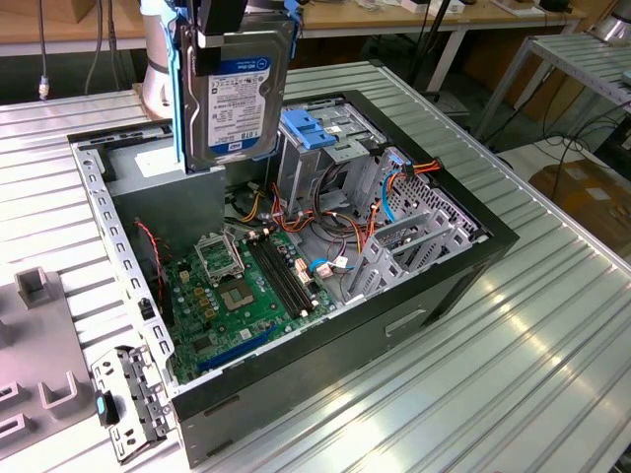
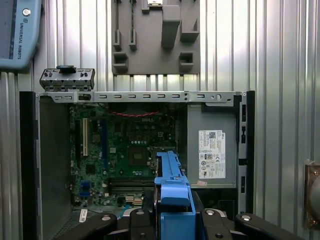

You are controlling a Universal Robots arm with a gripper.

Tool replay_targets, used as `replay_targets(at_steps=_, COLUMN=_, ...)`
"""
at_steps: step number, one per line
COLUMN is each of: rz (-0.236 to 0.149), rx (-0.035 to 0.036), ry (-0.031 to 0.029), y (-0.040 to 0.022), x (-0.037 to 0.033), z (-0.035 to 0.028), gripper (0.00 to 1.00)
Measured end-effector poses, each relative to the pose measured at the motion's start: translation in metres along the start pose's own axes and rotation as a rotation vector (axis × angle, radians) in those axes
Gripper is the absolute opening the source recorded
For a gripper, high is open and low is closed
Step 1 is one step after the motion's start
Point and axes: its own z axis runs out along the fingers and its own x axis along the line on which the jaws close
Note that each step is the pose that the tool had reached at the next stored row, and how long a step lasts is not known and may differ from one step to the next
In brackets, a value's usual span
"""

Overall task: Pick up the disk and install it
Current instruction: 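Insert the disk into the insertion slot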

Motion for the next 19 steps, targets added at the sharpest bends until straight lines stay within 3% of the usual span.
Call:
replay_targets(at_steps=5, rz=0.0, rx=0.0, ry=0.0001, y=-0.0001, x=0.0054, z=0.0001, gripper=0.37)
replay_targets(at_steps=9, rz=0.0, rx=0.0, ry=0.0, y=-0.0003, x=0.0191, z=0.0005, gripper=0.37)
replay_targets(at_steps=12, rz=0.0, rx=0.0, ry=0.0003, y=-0.0004, x=0.0253, z=0.0007, gripper=0.37)
replay_targets(at_steps=19, rz=0.0, rx=0.0, ry=0.0005, y=-0.0008, x=0.0322, z=0.0009, gripper=0.37)
